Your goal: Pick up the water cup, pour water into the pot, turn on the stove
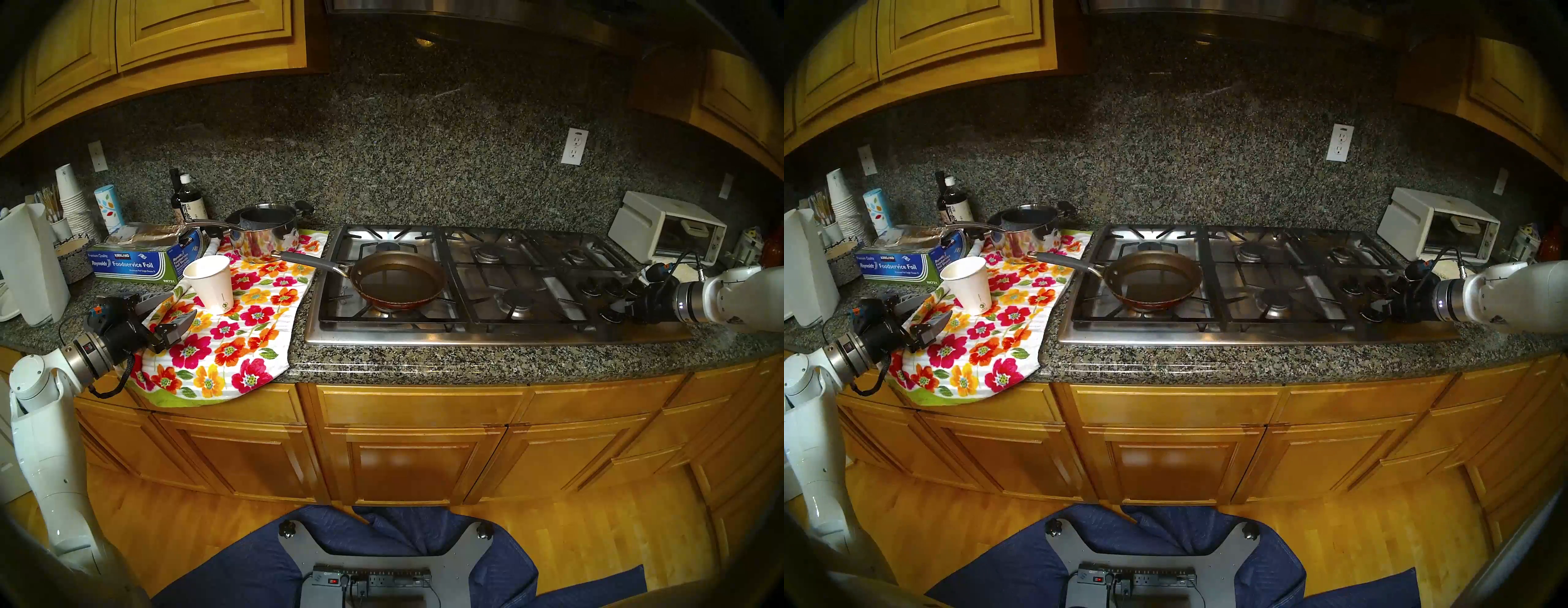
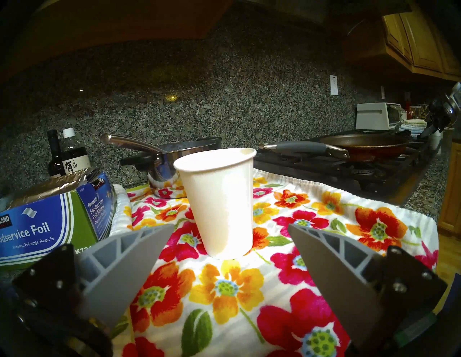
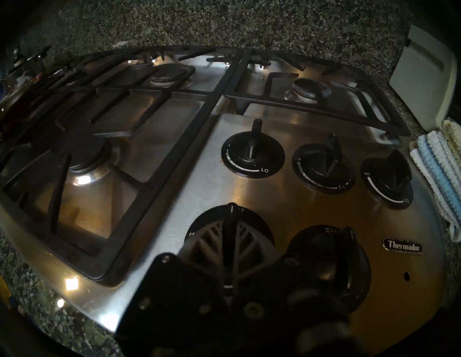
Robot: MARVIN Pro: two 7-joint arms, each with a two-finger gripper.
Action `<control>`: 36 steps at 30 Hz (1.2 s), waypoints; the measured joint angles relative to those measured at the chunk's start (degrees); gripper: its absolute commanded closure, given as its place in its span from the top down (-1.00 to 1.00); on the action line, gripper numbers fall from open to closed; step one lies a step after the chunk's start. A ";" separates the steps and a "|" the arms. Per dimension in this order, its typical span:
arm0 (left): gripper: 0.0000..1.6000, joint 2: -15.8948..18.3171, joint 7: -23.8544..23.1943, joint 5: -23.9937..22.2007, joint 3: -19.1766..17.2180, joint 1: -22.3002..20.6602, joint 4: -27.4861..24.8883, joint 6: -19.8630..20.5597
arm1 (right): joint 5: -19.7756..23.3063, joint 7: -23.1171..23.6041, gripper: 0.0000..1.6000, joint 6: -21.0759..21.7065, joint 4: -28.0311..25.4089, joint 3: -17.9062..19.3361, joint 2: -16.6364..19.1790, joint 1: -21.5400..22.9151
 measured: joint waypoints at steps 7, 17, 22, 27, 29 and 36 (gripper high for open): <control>1.00 0.00 0.00 0.00 0.00 0.00 0.00 0.00 | 0.30 0.65 -1.00 -0.96 0.87 0.75 -0.19 -1.58; 1.00 0.00 -0.01 0.01 -0.01 0.00 0.00 0.00 | -3.57 1.98 -1.00 -4.38 1.41 -0.38 -1.22 -1.99; 1.00 -0.01 -0.01 0.01 -0.01 -0.01 0.00 0.00 | -6.48 2.53 -1.00 -6.80 1.23 -2.06 -1.97 -1.17; 1.00 -0.01 -0.01 0.01 -0.01 -0.01 0.00 0.00 | -8.70 2.75 -1.00 -8.76 0.90 -3.61 -2.56 -0.31; 1.00 -0.01 -0.01 0.01 -0.01 -0.01 0.00 0.00 | -9.43 2.75 -1.00 -9.51 0.71 -4.15 -2.77 -0.01; 1.00 -0.01 -0.02 0.02 -0.01 -0.01 0.00 0.00 | -11.27 2.25 -1.00 -11.78 -0.02 -5.66 -3.31 0.75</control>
